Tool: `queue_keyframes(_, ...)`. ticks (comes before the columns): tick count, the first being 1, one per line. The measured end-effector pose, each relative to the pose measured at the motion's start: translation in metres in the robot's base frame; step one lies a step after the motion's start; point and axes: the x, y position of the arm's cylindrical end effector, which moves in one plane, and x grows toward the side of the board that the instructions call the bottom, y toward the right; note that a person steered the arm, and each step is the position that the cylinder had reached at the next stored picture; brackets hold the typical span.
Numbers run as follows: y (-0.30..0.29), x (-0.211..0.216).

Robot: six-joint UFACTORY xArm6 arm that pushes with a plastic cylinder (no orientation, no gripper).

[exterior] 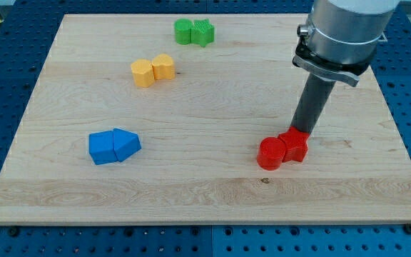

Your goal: Move your arm to the left side of the board

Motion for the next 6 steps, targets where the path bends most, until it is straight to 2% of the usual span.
queue_keyframes(1, -0.041, -0.019)
queue_keyframes(2, -0.112, -0.024)
queue_keyframes(4, -0.304, -0.024)
queue_keyframes(5, -0.383, -0.017)
queue_keyframes(6, -0.418, 0.015)
